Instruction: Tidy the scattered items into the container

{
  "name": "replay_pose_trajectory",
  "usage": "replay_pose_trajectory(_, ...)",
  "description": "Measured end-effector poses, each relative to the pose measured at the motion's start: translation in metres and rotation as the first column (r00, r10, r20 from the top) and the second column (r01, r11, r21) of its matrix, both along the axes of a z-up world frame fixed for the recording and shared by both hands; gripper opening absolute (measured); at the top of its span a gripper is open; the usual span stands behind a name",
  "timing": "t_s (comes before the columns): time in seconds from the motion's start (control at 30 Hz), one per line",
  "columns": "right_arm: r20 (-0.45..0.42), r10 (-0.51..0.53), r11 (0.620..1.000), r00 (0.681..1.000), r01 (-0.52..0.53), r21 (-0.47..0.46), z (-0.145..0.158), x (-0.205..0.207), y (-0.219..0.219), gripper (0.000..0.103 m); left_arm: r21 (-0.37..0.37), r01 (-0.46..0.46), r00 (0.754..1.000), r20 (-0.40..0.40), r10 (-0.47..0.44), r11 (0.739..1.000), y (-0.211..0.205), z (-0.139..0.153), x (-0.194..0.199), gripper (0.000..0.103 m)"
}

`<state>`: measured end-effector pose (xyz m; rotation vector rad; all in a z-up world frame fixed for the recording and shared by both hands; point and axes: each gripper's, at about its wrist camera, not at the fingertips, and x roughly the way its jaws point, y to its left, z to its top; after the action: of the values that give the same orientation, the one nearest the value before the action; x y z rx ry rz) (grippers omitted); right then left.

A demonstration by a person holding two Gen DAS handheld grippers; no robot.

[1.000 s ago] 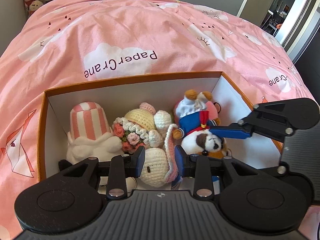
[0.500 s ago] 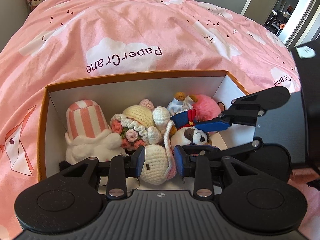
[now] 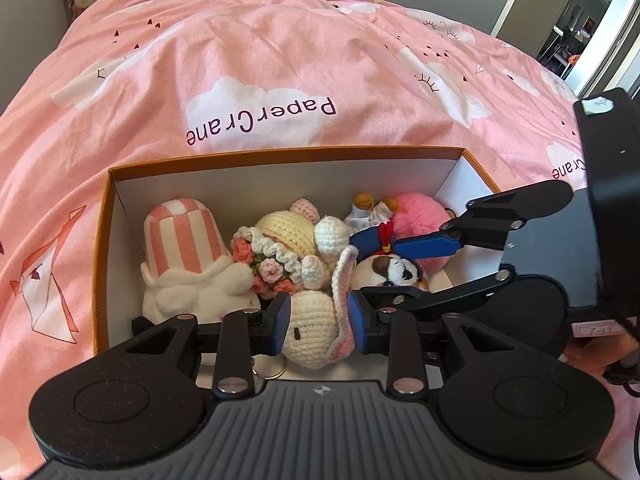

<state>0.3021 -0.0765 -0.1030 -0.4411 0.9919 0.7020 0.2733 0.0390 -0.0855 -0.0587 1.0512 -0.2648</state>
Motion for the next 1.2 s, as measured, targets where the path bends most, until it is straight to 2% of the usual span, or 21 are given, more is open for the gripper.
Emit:
replay_pose_trajectory(0.27,0.028,-0.04,0.999,0.999,0.039,0.031,0.028,-0.014,-0.013,0.052,-0.004,0.006,1.0,0.023,-0.006,1.0,-0.003,0.016,-0.013,0.036)
replay_pose_trajectory(0.33,0.042,-0.053,0.997,0.998,0.051,0.058,0.039,-0.022,-0.019,0.056,-0.002,0.013,0.999,0.038,-0.013,1.0,-0.005,0.023,-0.02,0.036)
replay_pose_trajectory(0.47,0.087,-0.089,0.989,0.992,0.078,0.128,0.061,-0.043,-0.033,0.056,0.01,0.031,0.996,0.082,-0.032,0.999,-0.008,0.037,-0.039,0.036)
replay_pose_trajectory(0.6,0.133,-0.112,0.973,0.985,0.081,0.215,0.079,-0.074,-0.05,0.056,-0.017,0.068,0.991,0.115,-0.066,0.998,-0.008,0.052,-0.063,0.036)
replay_pose_trajectory(0.73,0.184,-0.146,0.94,0.972,0.079,0.331,0.091,-0.111,-0.07,0.056,-0.014,0.115,0.981,0.156,-0.111,0.993,-0.009,0.06,-0.092,0.036)
replay_pose_trajectory(0.8,0.192,-0.175,0.917,0.966,0.089,0.388,0.094,-0.13,-0.079,0.056,0.003,0.141,0.975,0.172,-0.139,0.99,-0.01,0.061,-0.108,0.036)
replay_pose_trajectory(0.9,0.2,-0.214,0.907,0.956,0.119,0.404,0.094,-0.159,-0.086,0.056,0.033,0.158,0.97,0.182,-0.162,0.987,-0.009,0.061,-0.131,0.036)
replay_pose_trajectory(1.03,0.227,-0.274,0.898,0.934,0.164,0.409,0.085,-0.198,-0.092,0.056,0.011,0.146,0.977,0.157,-0.146,0.989,-0.002,0.055,-0.156,0.04)
replay_pose_trajectory(1.13,0.188,-0.326,0.881,0.926,0.227,0.415,0.073,-0.217,-0.098,0.056,0.007,0.123,0.983,0.136,-0.123,0.992,0.003,0.047,-0.174,0.049)
replay_pose_trajectory(1.2,0.148,-0.353,0.868,0.924,0.265,0.419,0.065,-0.227,-0.101,0.056,0.025,0.112,0.986,0.122,-0.114,0.993,0.004,0.04,-0.186,0.049)
